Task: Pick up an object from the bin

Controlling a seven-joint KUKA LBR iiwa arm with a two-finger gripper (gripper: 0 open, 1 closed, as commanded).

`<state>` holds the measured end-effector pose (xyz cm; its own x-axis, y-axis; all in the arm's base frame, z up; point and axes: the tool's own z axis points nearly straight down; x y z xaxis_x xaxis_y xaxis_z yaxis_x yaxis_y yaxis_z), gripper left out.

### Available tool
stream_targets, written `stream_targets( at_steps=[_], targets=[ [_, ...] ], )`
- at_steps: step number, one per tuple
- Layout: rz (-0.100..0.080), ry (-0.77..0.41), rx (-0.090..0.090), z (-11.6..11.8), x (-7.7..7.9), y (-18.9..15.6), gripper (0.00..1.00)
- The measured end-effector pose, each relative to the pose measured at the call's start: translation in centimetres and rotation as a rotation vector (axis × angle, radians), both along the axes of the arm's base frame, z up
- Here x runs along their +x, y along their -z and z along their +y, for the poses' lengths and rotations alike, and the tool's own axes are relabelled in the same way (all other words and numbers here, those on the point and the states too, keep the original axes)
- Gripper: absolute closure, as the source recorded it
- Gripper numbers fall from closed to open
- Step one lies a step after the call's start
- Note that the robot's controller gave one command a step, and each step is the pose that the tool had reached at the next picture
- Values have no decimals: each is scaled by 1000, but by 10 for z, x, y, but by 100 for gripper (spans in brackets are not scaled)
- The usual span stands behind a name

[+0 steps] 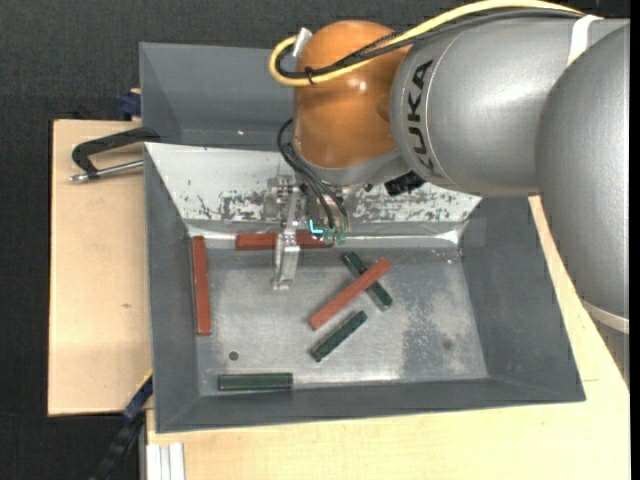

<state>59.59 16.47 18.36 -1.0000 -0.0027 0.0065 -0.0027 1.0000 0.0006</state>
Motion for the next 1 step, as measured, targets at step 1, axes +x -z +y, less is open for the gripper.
stream_targets(
  at_steps=[1],
  targets=[
    [-8, 3, 1, -1, 2, -5, 100]
  ],
)
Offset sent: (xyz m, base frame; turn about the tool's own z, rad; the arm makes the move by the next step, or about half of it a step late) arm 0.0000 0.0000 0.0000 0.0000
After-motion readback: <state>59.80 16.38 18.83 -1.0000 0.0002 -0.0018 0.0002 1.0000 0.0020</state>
